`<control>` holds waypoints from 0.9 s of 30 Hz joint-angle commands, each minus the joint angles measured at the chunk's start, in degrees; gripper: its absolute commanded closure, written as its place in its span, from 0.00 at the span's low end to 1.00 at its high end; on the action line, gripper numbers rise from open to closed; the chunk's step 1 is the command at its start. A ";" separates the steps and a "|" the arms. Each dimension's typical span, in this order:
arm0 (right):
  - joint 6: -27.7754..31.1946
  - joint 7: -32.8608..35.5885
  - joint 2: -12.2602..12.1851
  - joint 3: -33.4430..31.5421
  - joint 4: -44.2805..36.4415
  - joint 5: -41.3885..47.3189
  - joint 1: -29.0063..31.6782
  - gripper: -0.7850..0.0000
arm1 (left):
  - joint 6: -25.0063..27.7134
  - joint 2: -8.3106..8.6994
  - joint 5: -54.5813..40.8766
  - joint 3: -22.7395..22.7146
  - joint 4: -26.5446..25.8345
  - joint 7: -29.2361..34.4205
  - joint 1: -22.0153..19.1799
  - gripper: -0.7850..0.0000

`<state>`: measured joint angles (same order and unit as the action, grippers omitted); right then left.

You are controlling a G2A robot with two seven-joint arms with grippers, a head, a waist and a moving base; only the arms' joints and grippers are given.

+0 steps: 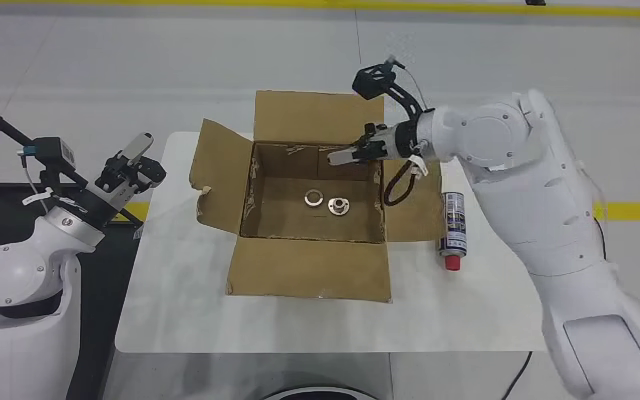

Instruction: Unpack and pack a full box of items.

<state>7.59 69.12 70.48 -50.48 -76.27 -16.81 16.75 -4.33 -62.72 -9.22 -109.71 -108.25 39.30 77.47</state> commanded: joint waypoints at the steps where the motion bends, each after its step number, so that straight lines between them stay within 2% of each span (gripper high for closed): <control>1: -0.07 -0.10 0.09 0.30 0.24 0.04 -0.13 0.00 | 0.00 0.00 0.00 0.00 0.00 0.00 0.00 0.00; 13: -0.07 -0.10 0.09 0.30 0.24 0.04 -0.13 0.00 | 0.00 0.00 0.00 0.00 0.00 0.00 0.00 0.00; 15: 0.42 -0.32 0.35 2.05 -0.25 -0.44 1.08 0.00 | 0.00 0.00 0.00 0.00 0.00 0.00 0.00 0.00; 19: 2.35 -1.66 2.13 8.20 0.65 -1.86 0.61 0.00 | 0.00 0.00 0.00 0.00 0.00 0.00 0.00 0.00; 25: 3.14 -2.69 5.48 15.77 8.97 -2.03 -1.63 0.00 | 0.00 0.00 0.00 0.00 0.00 0.00 0.00 0.00; 26: 3.40 -3.06 6.04 16.66 10.67 -1.84 -1.92 0.01 | 0.00 0.00 0.00 0.00 0.00 0.00 0.00 0.00; 27: 3.53 -3.59 6.58 17.48 12.54 -1.75 -2.11 0.08 | 0.00 0.00 0.00 0.00 0.00 0.00 0.00 0.00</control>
<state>10.97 65.98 76.59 -33.74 -65.68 -18.68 14.80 -4.33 -62.72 -9.22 -109.71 -108.25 39.30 77.47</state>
